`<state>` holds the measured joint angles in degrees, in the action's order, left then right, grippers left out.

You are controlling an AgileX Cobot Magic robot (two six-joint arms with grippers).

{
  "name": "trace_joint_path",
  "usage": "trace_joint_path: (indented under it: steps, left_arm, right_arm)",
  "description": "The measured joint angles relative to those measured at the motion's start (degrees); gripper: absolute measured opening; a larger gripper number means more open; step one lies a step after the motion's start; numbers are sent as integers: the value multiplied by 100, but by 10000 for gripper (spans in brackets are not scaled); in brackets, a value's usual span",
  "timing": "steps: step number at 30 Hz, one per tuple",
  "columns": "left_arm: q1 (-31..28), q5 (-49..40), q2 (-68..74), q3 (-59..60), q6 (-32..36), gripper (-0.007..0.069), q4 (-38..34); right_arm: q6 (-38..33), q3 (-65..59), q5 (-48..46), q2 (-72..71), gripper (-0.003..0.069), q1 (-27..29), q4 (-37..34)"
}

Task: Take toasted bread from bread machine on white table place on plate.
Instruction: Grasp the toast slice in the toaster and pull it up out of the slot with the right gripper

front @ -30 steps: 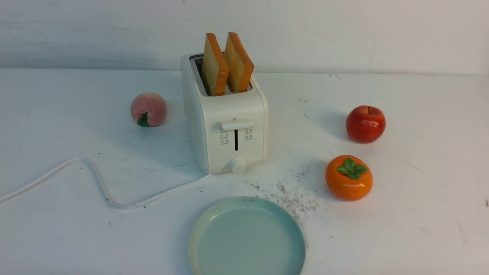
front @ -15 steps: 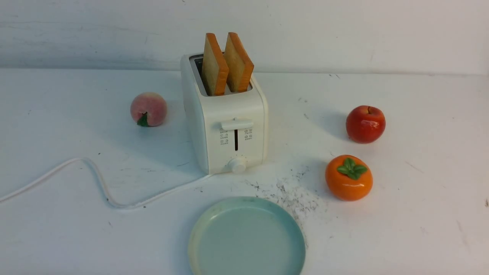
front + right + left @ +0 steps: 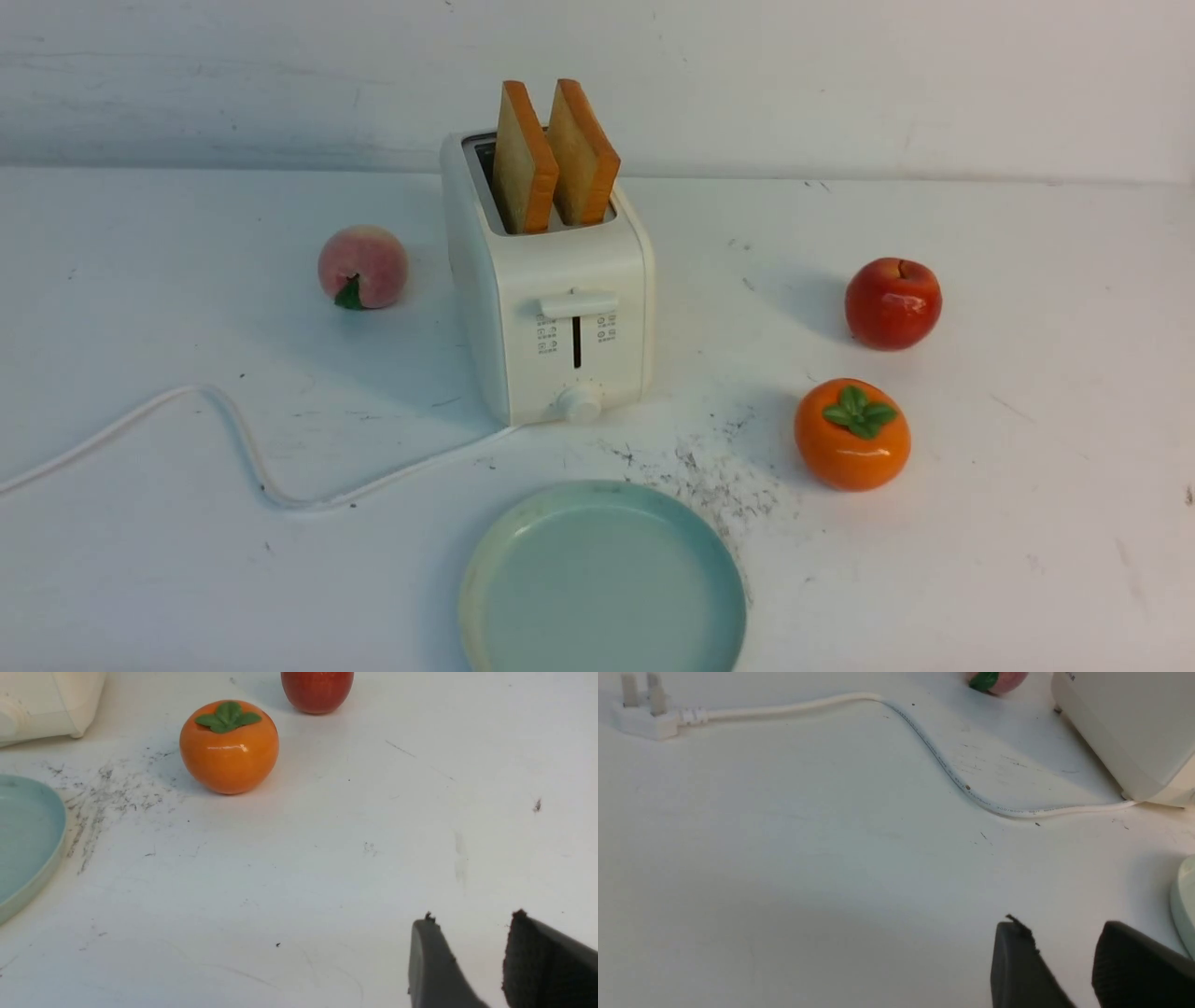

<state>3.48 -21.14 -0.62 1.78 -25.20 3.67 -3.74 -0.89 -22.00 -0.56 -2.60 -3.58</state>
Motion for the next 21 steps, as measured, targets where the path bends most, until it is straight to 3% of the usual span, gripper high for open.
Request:
trace_joint_path:
  steps: [5,7,11,15,21]
  left_arm:
    - [0,378,0,0,-688,238,-787]
    - [0,507,0,0,-1515,238,-1777]
    - [0,555,0,0,-2263,238,-2946]
    - [0,568,0,0,-2410,238,-3195]
    - [0,667,0,0,-2487,238,-3393]
  right_arm:
    - [0,0,0,0,240,0,0]
    - [0,0,0,0,240,0,0]
    - [0,0,15,0,240,0,0]
    - [140,-24,225,0,240,0,-174]
    - [1710,-53,1183,0,240,0,-2366]
